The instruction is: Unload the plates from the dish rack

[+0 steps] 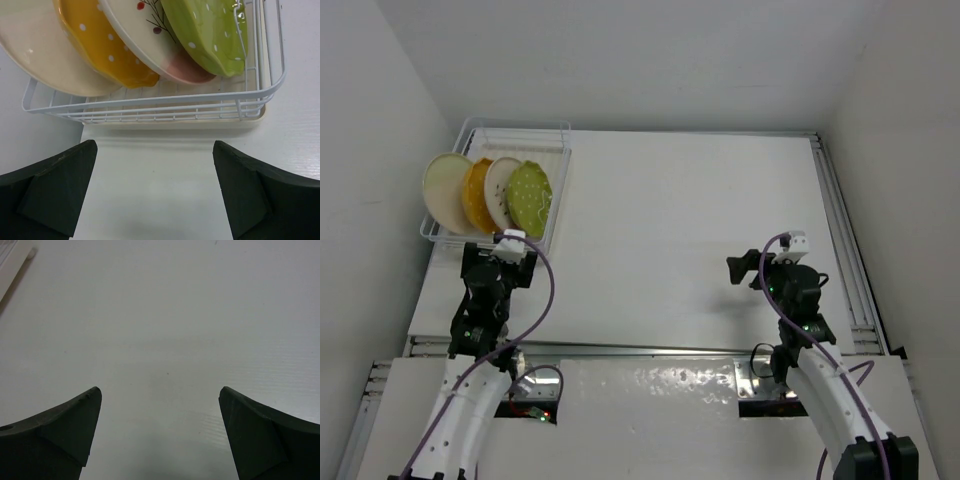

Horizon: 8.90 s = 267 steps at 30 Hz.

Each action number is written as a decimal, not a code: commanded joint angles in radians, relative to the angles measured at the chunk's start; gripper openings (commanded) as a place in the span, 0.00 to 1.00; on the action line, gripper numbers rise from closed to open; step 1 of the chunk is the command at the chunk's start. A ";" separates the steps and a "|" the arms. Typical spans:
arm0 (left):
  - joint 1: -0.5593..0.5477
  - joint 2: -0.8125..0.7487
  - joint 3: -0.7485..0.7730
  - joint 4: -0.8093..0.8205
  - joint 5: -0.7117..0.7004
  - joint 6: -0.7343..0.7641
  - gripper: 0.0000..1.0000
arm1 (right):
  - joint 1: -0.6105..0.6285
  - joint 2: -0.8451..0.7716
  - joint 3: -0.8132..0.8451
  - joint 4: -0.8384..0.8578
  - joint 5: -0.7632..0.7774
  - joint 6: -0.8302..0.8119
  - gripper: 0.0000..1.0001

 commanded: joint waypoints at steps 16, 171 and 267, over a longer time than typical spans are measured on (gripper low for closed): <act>0.000 0.887 1.114 -0.461 0.170 -0.078 0.75 | 0.006 0.142 0.321 -0.043 -0.055 -0.125 0.99; -0.143 1.212 1.361 -0.383 0.599 -0.362 0.71 | -0.033 -0.056 0.107 -0.723 0.562 1.009 0.00; 0.181 1.366 1.470 -0.626 0.174 -0.126 0.52 | 0.039 0.489 0.622 -0.626 -0.058 0.050 0.60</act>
